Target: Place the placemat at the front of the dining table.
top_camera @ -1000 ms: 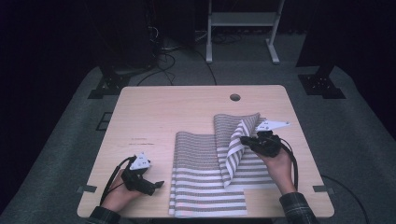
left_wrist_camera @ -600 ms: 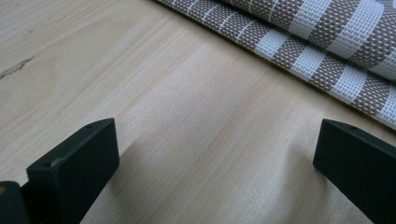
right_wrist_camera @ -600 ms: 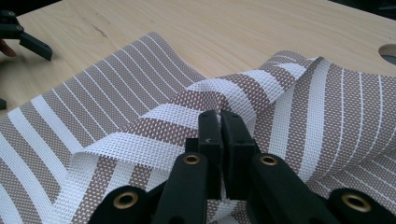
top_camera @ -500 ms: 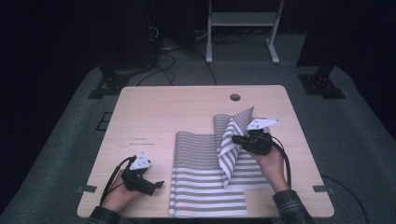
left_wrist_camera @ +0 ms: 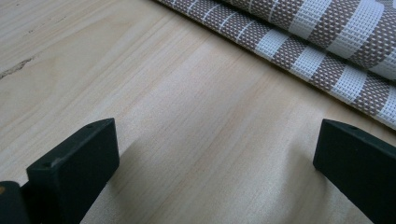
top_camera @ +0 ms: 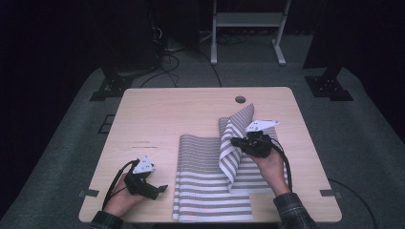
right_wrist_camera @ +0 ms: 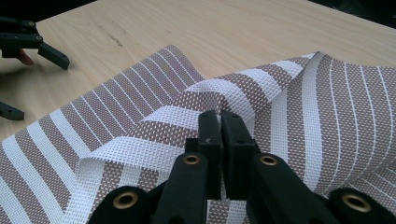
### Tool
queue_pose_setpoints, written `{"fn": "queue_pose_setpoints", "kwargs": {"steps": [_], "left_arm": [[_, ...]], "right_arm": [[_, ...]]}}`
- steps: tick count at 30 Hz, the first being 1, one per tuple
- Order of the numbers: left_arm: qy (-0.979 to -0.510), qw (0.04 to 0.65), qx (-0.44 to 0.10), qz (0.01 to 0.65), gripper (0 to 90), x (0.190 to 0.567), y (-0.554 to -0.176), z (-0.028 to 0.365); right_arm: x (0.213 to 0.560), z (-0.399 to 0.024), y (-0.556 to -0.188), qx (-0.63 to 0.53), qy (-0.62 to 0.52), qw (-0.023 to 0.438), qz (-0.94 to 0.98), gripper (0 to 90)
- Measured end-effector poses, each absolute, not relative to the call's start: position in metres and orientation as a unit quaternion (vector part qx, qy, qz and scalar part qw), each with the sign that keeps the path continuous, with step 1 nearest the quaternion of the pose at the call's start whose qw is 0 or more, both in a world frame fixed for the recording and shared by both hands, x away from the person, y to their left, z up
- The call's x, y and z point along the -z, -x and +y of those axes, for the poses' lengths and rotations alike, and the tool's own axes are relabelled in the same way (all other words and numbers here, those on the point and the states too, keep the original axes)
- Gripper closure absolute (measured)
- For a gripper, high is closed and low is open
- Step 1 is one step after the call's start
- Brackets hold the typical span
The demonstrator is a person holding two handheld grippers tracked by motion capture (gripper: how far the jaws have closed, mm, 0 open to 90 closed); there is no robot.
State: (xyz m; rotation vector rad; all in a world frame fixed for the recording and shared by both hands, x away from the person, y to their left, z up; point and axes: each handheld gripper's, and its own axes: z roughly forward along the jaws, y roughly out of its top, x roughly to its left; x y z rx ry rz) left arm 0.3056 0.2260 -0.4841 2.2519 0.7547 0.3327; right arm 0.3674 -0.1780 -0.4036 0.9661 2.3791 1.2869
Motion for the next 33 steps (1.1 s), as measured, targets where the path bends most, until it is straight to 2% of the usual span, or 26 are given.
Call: {"fn": "queue_pose_setpoints", "kwargs": {"steps": [33], "left_arm": [[-0.875, 0.364, -0.13, 0.293, 0.0, 0.484, -0.306, 0.226]], "right_arm": [[0.392, -0.122, -0.373, -0.453, -0.284, 0.115, 0.837, 87.5]]}}
